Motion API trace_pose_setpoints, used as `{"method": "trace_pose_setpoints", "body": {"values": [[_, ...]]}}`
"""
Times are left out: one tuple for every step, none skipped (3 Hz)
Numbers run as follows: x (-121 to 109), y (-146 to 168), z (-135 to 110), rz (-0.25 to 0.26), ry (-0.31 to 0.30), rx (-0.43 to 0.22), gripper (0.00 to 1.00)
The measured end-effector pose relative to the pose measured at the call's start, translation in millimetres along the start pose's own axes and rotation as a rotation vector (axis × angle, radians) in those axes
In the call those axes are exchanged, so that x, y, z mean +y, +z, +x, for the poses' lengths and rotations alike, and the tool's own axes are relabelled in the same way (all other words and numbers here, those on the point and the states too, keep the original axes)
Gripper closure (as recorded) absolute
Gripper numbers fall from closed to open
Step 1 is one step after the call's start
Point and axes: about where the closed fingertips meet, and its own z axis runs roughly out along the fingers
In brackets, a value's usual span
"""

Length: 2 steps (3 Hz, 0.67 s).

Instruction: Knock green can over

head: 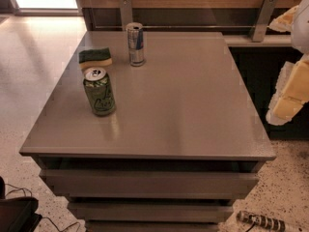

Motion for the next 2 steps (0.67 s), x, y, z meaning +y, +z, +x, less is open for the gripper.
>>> {"method": "trace_pose_setpoints", "body": {"values": [[0.0,0.0,-0.1,0.000,0.000,0.000,0.00],[-0.9,5.4,-5.0,0.000,0.013,-0.039,0.00]]}}
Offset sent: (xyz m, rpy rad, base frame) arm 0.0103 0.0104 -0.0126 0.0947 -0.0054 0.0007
